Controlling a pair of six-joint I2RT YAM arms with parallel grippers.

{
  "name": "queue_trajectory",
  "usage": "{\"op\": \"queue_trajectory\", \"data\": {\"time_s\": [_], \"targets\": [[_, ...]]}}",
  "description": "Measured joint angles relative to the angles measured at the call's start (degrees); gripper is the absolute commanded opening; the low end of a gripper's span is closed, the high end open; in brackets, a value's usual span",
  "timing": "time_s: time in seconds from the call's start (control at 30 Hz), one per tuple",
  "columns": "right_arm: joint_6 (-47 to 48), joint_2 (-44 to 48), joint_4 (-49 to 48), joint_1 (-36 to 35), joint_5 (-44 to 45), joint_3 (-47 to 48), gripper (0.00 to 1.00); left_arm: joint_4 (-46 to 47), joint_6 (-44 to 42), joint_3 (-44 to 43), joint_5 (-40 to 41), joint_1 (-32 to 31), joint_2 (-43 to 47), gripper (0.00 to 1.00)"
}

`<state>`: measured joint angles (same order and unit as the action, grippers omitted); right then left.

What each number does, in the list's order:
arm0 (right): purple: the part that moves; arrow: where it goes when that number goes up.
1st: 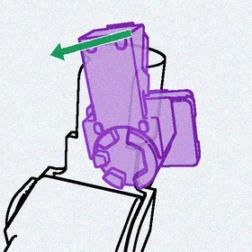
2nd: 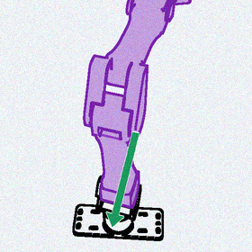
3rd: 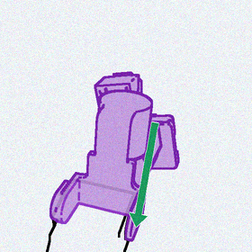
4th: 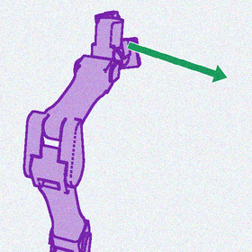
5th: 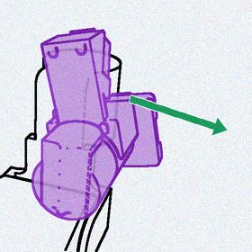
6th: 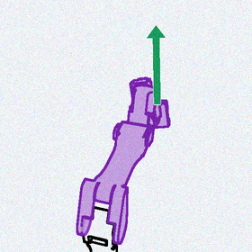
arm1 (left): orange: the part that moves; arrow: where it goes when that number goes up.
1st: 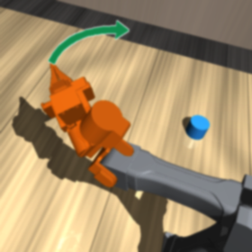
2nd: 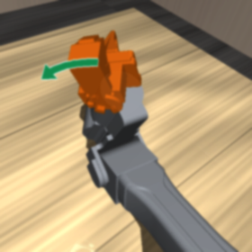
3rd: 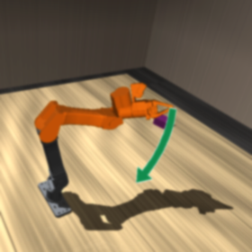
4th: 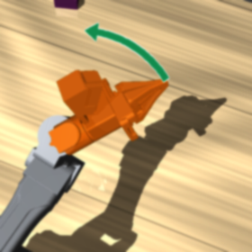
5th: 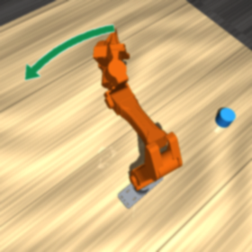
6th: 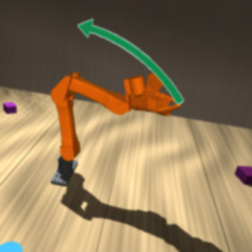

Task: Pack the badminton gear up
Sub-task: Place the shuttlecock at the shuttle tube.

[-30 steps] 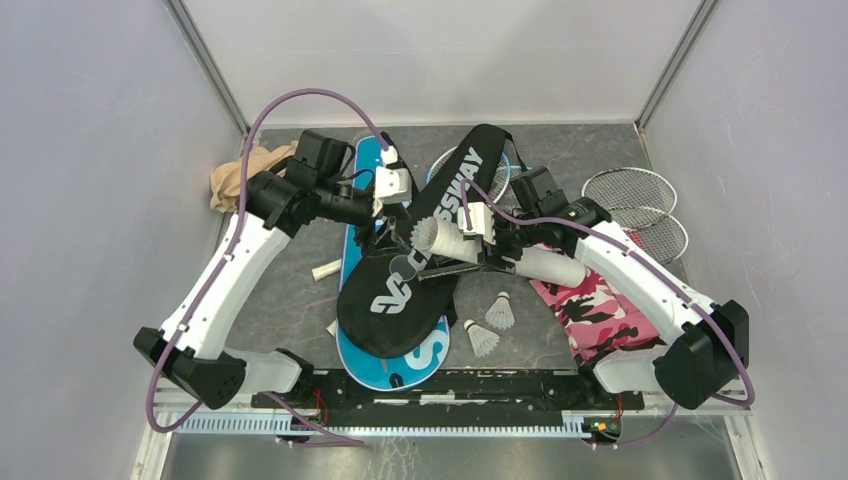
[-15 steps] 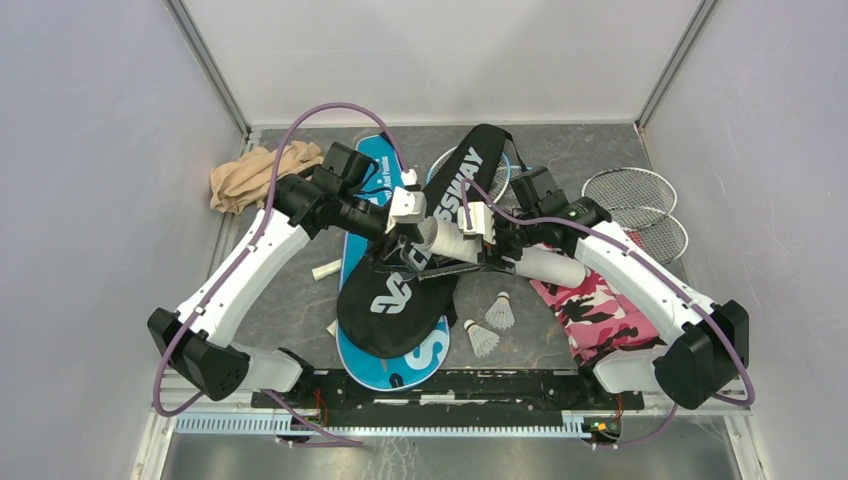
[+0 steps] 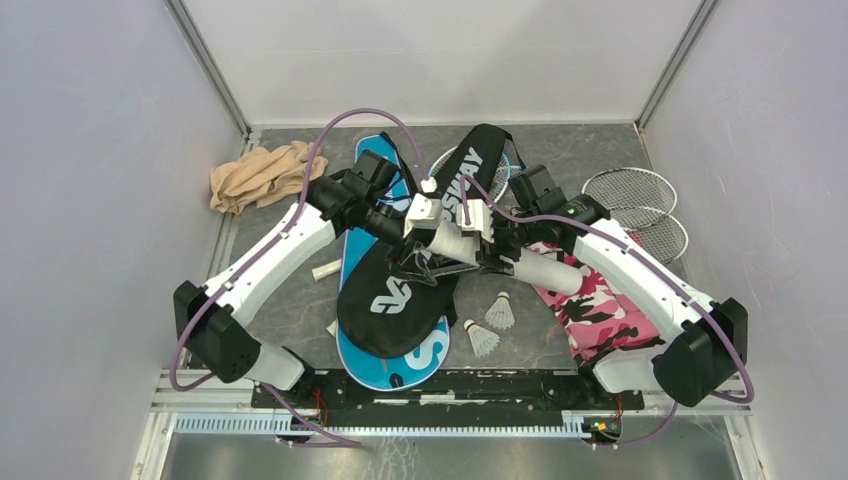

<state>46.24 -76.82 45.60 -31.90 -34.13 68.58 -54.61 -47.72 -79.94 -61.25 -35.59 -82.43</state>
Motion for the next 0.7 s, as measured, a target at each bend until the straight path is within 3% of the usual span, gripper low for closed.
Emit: {"op": "queue_trajectory", "data": {"time_s": [0.17,0.37,0.7], "targets": [[-1.95,0.02,-0.28,0.50,2.25,-0.02,0.05,0.09,0.90,-2.64,0.31,-0.33,-2.56,0.89],[-2.97,1.49,-3.48,0.28,5.99,-0.07,0.05,1.20,2.32,-3.04,4.63,-0.59,0.28,1.00],[-4.63,2.95,-5.22,0.55,9.88,-0.20,0.05,4.20,5.40,-2.91,13.18,-0.52,11.96,1.00]]}}
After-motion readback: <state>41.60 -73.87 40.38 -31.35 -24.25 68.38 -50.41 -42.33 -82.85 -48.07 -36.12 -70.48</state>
